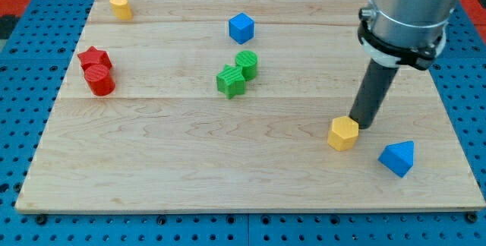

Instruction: Move the yellow hexagon closer to the blue triangle

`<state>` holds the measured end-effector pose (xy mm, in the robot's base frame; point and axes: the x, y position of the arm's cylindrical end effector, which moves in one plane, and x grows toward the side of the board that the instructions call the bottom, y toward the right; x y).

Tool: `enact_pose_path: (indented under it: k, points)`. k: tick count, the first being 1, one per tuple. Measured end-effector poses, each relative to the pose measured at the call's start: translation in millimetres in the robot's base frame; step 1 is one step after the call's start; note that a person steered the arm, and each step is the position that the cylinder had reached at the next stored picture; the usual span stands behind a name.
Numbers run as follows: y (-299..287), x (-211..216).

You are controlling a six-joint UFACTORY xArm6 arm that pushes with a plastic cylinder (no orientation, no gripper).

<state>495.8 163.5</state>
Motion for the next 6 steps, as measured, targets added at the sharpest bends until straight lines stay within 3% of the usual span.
enact_pose_path:
  k: [1,2,4,6]
  points:
    - [-18.7,-30.1]
    - [-52.9,-4.5]
    - [-1.2,16.1]
    - [-10.1,-2.7]
